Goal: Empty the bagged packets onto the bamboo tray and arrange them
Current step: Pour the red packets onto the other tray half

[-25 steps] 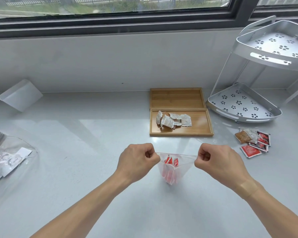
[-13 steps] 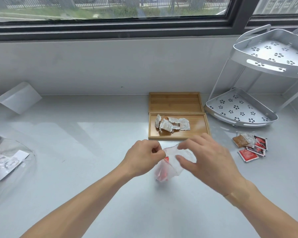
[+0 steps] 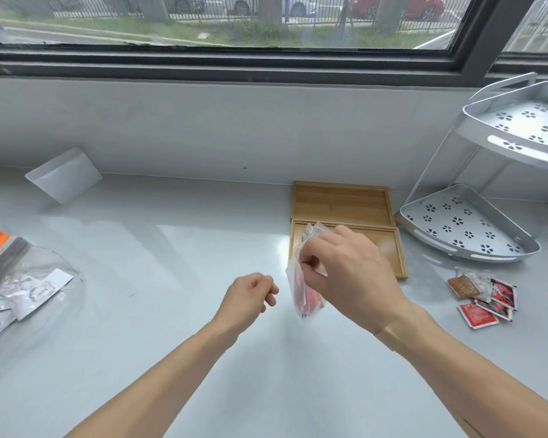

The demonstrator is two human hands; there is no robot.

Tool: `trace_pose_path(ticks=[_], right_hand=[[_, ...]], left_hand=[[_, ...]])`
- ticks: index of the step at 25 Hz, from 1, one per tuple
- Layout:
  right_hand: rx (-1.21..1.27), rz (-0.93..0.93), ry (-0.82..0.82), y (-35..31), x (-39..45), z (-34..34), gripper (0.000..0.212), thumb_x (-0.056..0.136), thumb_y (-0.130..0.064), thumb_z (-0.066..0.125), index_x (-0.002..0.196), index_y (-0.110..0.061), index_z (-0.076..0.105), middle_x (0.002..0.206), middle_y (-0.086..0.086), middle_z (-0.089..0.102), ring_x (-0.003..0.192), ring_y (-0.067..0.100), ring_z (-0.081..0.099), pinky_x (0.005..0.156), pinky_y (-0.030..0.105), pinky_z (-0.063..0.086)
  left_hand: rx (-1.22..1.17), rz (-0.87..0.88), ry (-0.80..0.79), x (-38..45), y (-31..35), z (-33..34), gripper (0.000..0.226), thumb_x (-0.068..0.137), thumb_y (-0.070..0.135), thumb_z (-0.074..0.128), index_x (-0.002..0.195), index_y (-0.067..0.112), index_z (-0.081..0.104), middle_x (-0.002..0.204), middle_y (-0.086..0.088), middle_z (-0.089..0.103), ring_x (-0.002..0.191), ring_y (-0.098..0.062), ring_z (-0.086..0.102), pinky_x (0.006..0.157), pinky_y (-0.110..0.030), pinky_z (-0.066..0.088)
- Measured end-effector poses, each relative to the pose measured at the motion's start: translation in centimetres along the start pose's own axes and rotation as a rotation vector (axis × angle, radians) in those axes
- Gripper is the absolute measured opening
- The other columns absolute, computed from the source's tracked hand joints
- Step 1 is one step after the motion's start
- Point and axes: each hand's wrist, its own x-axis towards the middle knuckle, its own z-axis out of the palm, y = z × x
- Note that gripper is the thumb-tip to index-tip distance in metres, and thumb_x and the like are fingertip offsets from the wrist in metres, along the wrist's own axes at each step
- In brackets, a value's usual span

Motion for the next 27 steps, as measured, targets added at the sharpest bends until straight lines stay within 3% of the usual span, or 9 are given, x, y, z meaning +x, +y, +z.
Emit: trace_pose_path(ticks=[3, 7, 9, 12, 16, 18, 21, 24, 27], right_hand=[[0.014, -0.014, 0.046, 0.3, 0.6, -2.7, 0.006, 0.075, -0.024, 0.064, 0.07, -0.026, 0.062, 0.067, -0.013, 0.063, 0.069, 0.018, 0.053, 0.056, 0.032, 0.046], [0.076, -0.012, 0.035, 1.3, 0.8, -4.5, 0.009, 0.081, -0.03, 0.058, 0.074, -0.027, 0.063, 0.069, -0.014, 0.062, 0.073, 0.016, 0.053, 0.058, 0.035, 0.047], [0.073, 0.022, 0.031, 2.4, 0.7, -4.3, 0.006, 0.081, -0.029, 0.06, 0.075, -0.027, 0.063, 0.07, -0.014, 0.062, 0.072, 0.015, 0.052, 0.059, 0.036, 0.047], [0.172, 0.143, 0.012, 4.5, 1.0, -3.6, 0.006, 0.082, -0.023, 0.069, 0.079, -0.027, 0.064, 0.073, -0.015, 0.064, 0.076, 0.015, 0.056, 0.065, 0.036, 0.049], [0.507, 0.474, -0.061, 8.0, 2.8, -1.3, 0.008, 0.083, -0.02, 0.071, 0.084, -0.028, 0.068, 0.074, -0.014, 0.067, 0.074, 0.004, 0.06, 0.07, 0.023, 0.048], [0.607, 0.576, -0.056, 10.3, 4.6, 0.6, 0.004, 0.084, -0.029, 0.072, 0.085, -0.027, 0.069, 0.074, -0.011, 0.069, 0.07, 0.005, 0.062, 0.072, 0.029, 0.052], [0.575, 0.646, -0.025, 13.9, 7.6, 3.5, 0.012, 0.086, -0.035, 0.069, 0.084, -0.024, 0.071, 0.078, -0.01, 0.072, 0.079, 0.012, 0.066, 0.078, 0.035, 0.054], [0.446, 0.682, -0.043, 17.4, 10.8, 6.5, 0.018, 0.088, -0.036, 0.067, 0.094, -0.02, 0.074, 0.092, -0.003, 0.074, 0.091, 0.018, 0.067, 0.081, 0.032, 0.051], [0.47, 0.787, -0.11, 21.3, 12.7, 10.5, 0.021, 0.09, -0.035, 0.064, 0.098, -0.017, 0.073, 0.099, 0.002, 0.072, 0.094, 0.02, 0.062, 0.077, 0.027, 0.042]], left_hand=[[0.006, -0.202, -0.23, 0.9, -3.5, 1.2, 0.029, 0.097, 0.034, 0.049, 0.101, 0.018, 0.073, 0.099, 0.006, 0.074, 0.077, -0.013, 0.058, 0.062, -0.024, 0.042], [-0.452, -0.2, -0.434, 1.8, -3.8, 2.6, 0.023, 0.099, 0.028, 0.052, 0.101, 0.015, 0.071, 0.102, 0.0, 0.071, 0.089, -0.016, 0.059, 0.065, -0.026, 0.042], [-0.505, -0.158, -0.381, 2.4, -3.4, 2.5, 0.018, 0.099, 0.021, 0.053, 0.093, 0.015, 0.07, 0.095, -0.004, 0.07, 0.085, -0.016, 0.06, 0.063, -0.026, 0.038], [-0.391, -0.101, -0.21, 3.9, -2.6, 1.9, 0.022, 0.099, 0.02, 0.055, 0.084, 0.016, 0.071, 0.084, -0.002, 0.071, 0.076, -0.015, 0.061, 0.059, -0.025, 0.036], [-0.183, -0.02, 0.016, 7.7, -0.3, 0.5, 0.023, 0.101, 0.021, 0.052, 0.093, 0.01, 0.072, 0.081, 0.0, 0.072, 0.078, -0.017, 0.062, 0.057, -0.025, 0.039], [-0.1, 0.009, 0.076, 10.1, 1.7, -0.1, 0.023, 0.101, 0.019, 0.051, 0.092, 0.011, 0.071, 0.08, -0.001, 0.071, 0.076, -0.016, 0.061, 0.056, -0.025, 0.039], [0.024, 0.037, 0.125, 14.3, 5.0, -0.4, 0.025, 0.1, 0.019, 0.051, 0.084, 0.013, 0.069, 0.077, -0.002, 0.067, 0.068, -0.016, 0.057, 0.051, -0.025, 0.038], [0.223, 0.074, 0.169, 18.6, 8.1, -0.7, 0.027, 0.097, 0.02, 0.052, 0.076, 0.013, 0.066, 0.075, -0.006, 0.066, 0.063, -0.018, 0.055, 0.051, -0.025, 0.038], [0.479, 0.159, 0.213, 22.0, 11.0, -0.9, 0.029, 0.094, 0.022, 0.051, 0.071, 0.016, 0.068, 0.068, -0.003, 0.065, 0.066, -0.025, 0.055, 0.057, -0.028, 0.04]])
